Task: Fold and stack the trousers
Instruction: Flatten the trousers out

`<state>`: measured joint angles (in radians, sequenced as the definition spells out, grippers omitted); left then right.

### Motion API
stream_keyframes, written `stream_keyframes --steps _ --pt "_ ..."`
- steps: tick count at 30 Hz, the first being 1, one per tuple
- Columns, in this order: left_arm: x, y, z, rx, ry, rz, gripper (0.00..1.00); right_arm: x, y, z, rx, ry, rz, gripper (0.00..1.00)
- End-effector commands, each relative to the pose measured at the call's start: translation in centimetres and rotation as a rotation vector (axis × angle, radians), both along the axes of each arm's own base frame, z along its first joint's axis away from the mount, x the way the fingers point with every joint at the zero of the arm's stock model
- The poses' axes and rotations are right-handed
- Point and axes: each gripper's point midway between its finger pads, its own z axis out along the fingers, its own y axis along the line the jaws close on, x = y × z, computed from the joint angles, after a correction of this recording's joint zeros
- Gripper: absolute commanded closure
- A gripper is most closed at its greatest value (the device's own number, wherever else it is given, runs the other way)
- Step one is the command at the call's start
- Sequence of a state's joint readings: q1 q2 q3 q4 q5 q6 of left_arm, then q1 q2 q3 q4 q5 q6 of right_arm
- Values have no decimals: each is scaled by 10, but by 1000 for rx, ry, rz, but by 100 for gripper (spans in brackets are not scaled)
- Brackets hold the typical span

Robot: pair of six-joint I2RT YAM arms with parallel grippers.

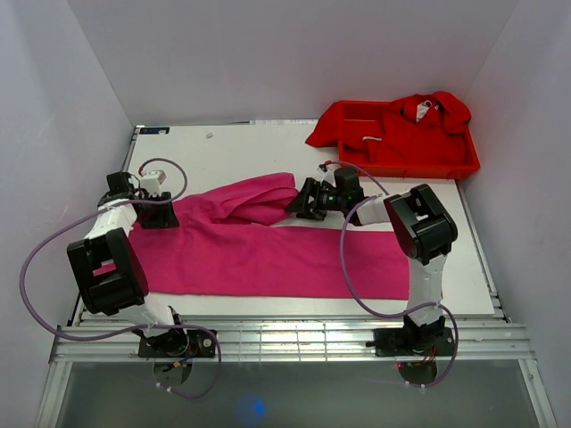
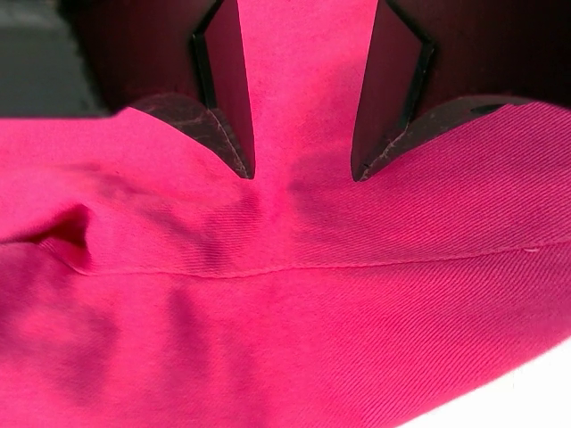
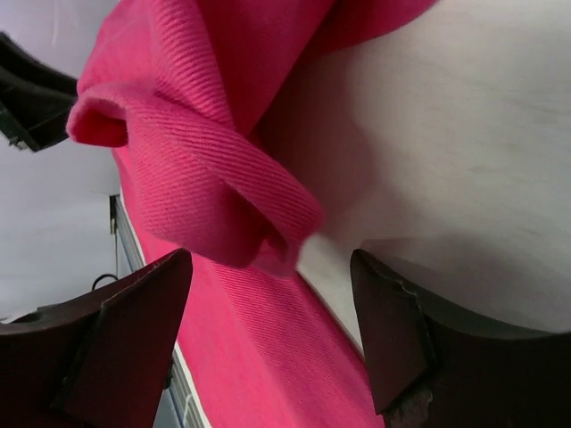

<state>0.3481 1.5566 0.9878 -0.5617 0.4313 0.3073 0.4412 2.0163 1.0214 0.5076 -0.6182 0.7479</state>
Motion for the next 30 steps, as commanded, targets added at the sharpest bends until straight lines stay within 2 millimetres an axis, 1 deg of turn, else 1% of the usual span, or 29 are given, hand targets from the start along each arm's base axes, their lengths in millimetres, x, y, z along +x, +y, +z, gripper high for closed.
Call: stream_keyframes --steps 1,2,3,5,6,7,8,9,10,11,13,14,15,16,17,18,19,20,21,22,23,24,25,26,27,28,30 --pt "3 3 -10 -44 13 56 42 10 31 5 51 -16 -20 23" --pt "3 6 -11 -45 18 69 42 10 34 3 48 -15 -20 23" --pt "2 11 -18 -49 40 88 43 4 42 -5 37 1 -9 25" --pt "1 16 -25 -57 68 129 43 5 48 -9 30 15 -23 27" --pt "0 23 -32 -59 91 159 43 2 49 -16 21 39 -31 29" --pt "0 25 -34 -71 101 179 43 3 49 -18 21 59 -49 31" --pt "0 30 -35 -78 104 194 44 4 50 -20 21 69 -58 34" --pt "1 30 -37 -92 111 199 44 5 50 -23 19 77 -64 37" --pt "1 31 -37 -98 110 204 45 6 50 -24 18 80 -68 45" --pt "2 32 -38 -102 109 207 46 6 51 -24 20 81 -66 62" --pt "2 34 -39 -104 111 214 50 8 53 -16 30 68 -61 73" --pt "1 35 -40 -100 117 216 55 9 51 -13 24 50 -56 81" --pt "0 36 -42 -94 123 221 60 14 49 -3 26 20 -54 85" --pt "-3 39 -49 -79 146 229 64 18 45 0 10 0 -59 89" --pt "-6 39 -53 -72 164 229 74 20 34 -1 -32 11 -67 92" --pt "-8 41 -57 -62 180 229 78 26 27 12 -63 -69 -50 92" --pt "-12 43 -62 -51 196 222 82 29 18 16 -91 -96 -49 92" --pt "-17 47 -70 -30 224 230 90 34 0 15 -136 -98 -65 92" --pt "-20 49 -74 -19 237 231 94 39 -11 31 -169 -193 -48 92" --pt "-22 52 -78 -7 249 229 98 45 -23 35 -207 -235 -55 92" --pt "-26 55 -85 1 269 236 100 48 -42 34 -273 -242 -58 92" --pt "-27 57 -87 5 277 242 100 54 -55 47 -358 -373 -18 92" --pt "-28 59 -89 9 280 242 100 69 -71 58 -448 -440 -51 92" --pt "-28 62 -91 18 282 243 100 74 -83 64 -507 -487 -46 92" --pt "-29 63 -94 21 289 244 100 72 -95 77 -563 -529 -38 92" --pt "-29 64 -95 21 292 245 100 79 -109 84 -667 -627 -13 92" --pt "-28 67 -98 28 296 247 100 82 -118 108 -757 -747 14 92"
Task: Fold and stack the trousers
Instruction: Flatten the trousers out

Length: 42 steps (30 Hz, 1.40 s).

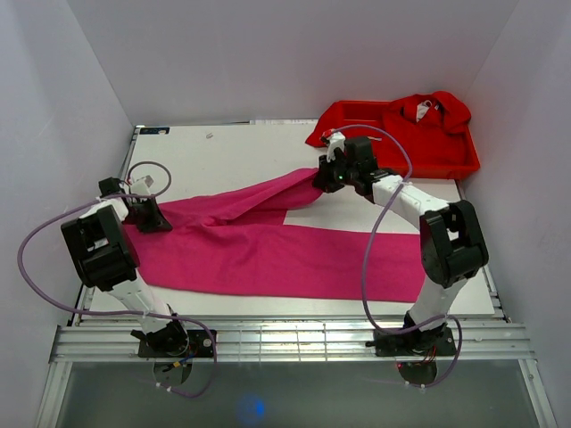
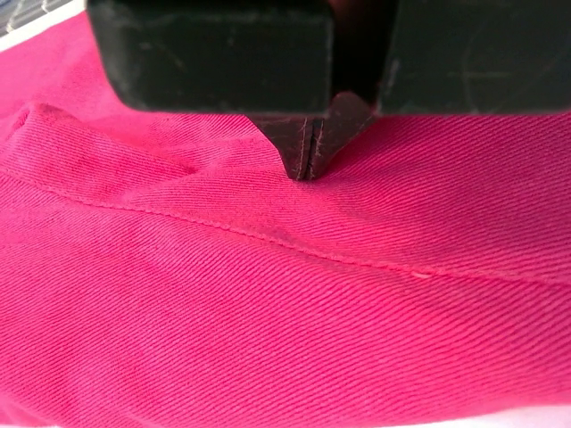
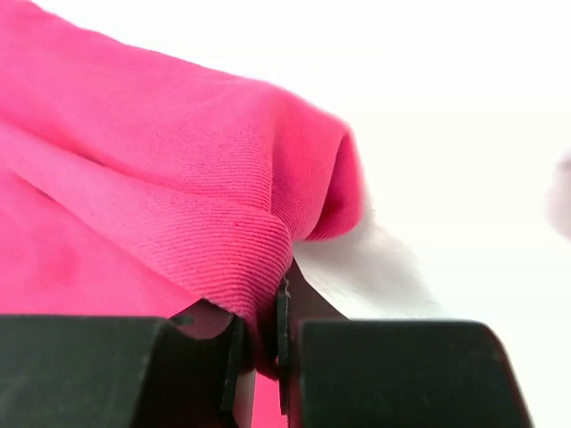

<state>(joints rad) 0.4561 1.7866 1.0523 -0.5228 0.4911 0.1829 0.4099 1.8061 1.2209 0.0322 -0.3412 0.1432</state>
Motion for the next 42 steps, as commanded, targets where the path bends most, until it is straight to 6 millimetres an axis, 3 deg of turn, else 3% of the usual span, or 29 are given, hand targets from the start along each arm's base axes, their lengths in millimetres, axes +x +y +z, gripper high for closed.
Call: stream_keyframes --steps 1,4,7,10,11,12,13,14,16,17,20,21,28,33,36,39,42 --pt "-36 39 -52 174 190 35 100 34 -73 48 -422 -351 -11 92" --pt "-34 37 -54 161 187 30 100 37 -77 65 -554 -457 20 92" --pt "-32 33 -54 139 179 25 100 36 -59 70 -669 -563 109 92" --pt "-33 29 -53 120 175 17 100 30 -18 73 -681 -640 207 92" --pt "-33 29 -53 118 174 17 100 24 3 75 -663 -665 239 92" --pt "-35 27 -52 117 170 9 100 22 42 68 -657 -689 298 92" --pt "-36 27 -52 119 170 6 100 21 67 74 -650 -723 322 92" --pt "-38 26 -53 117 174 6 100 25 69 86 -641 -744 306 92" --pt "-39 25 -53 116 172 2 100 17 102 88 -625 -789 346 92" --pt "-40 25 -53 116 173 1 100 17 116 105 -614 -835 349 92" --pt "-41 24 -56 114 174 -1 100 -6 163 113 -564 -876 435 92" --pt "-42 23 -57 113 176 -1 100 -23 182 109 -545 -877 487 92" --pt "-41 21 -60 97 176 3 100 -109 267 59 -386 -730 730 92" --pt "-38 22 -63 95 178 4 100 -145 290 56 -269 -595 755 92" --pt "-38 21 -65 80 186 11 100 -175 291 52 -164 -473 816 92" --pt "-36 19 -66 66 188 18 100 -215 286 36 -90 -341 935 87" --pt "-36 20 -68 65 189 19 100 -251 279 29 -17 -212 1069 92"
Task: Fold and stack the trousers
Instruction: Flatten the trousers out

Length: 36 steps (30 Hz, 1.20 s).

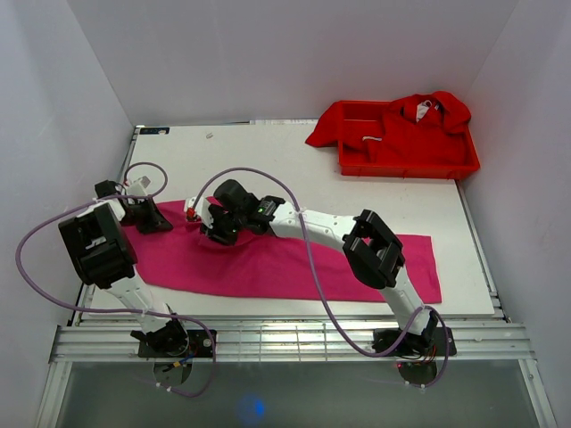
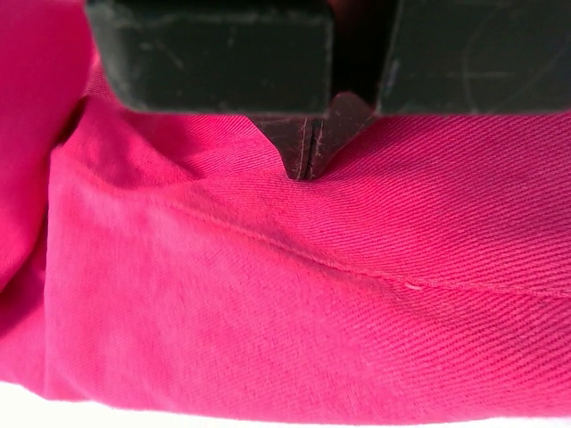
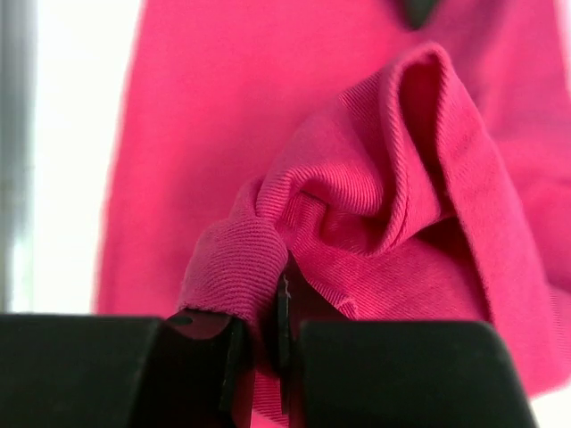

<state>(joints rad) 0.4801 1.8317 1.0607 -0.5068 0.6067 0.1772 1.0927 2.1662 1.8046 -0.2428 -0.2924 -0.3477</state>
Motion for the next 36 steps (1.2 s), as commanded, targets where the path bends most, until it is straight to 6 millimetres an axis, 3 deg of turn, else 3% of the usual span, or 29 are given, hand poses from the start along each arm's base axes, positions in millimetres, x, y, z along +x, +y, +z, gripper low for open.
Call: stream_keyframes --steps 1,5,10,11,12,13,14,15,17,18,20,21,23,24,25,26,28,29,30,31,32,33,36 --pt "-41 28 -65 172 221 23 100 -69 -3 25 60 259 200 92" --pt "-40 29 -64 178 220 23 100 -105 -11 26 32 386 354 92" --pt "-37 31 -65 181 220 24 100 -150 -30 11 -33 461 453 89" --pt "-36 31 -64 180 220 25 100 -153 -34 7 -48 448 454 84" --pt "-36 32 -66 179 225 25 100 -159 -37 9 -49 412 473 62" --pt "-36 32 -66 177 227 24 100 -160 -44 1 -71 399 471 49" --pt "-37 32 -67 179 231 25 100 -154 -47 -1 -85 358 450 24" --pt "-37 32 -68 179 234 23 100 -148 -51 5 -84 318 433 15" --pt "-39 32 -70 182 235 19 100 -135 -65 -2 -117 248 408 9" --pt "-39 32 -70 183 236 20 100 -125 -74 9 -103 221 391 7" --pt "-39 32 -70 185 236 19 100 -108 -96 8 -113 215 361 7" --pt "-39 32 -70 185 236 19 100 -103 -104 27 -76 197 359 7" --pt "-39 31 -71 180 235 18 100 -92 -121 45 -10 230 350 9" --pt "-39 31 -71 178 234 17 100 -88 -126 67 44 206 338 9" --pt "-39 31 -71 176 236 18 100 -81 -128 75 76 203 311 9" --pt "-39 30 -72 174 238 17 100 -57 -128 88 141 173 255 10" --pt "-38 30 -71 172 236 18 100 -32 -129 100 182 241 139 13" --pt "-38 30 -71 168 236 21 100 -3 -128 102 206 323 61 15" --pt "-37 29 -70 165 234 24 100 36 -135 96 211 448 -44 19" --pt "-36 30 -68 164 231 25 100 61 -134 68 185 617 -124 20" --pt "-35 31 -67 168 231 25 100 77 -134 61 185 701 -205 19" --pt "-35 32 -65 174 227 23 100 80 -136 49 172 752 -249 17" --pt "-37 32 -64 187 224 18 100 60 -141 -2 117 972 -322 11"
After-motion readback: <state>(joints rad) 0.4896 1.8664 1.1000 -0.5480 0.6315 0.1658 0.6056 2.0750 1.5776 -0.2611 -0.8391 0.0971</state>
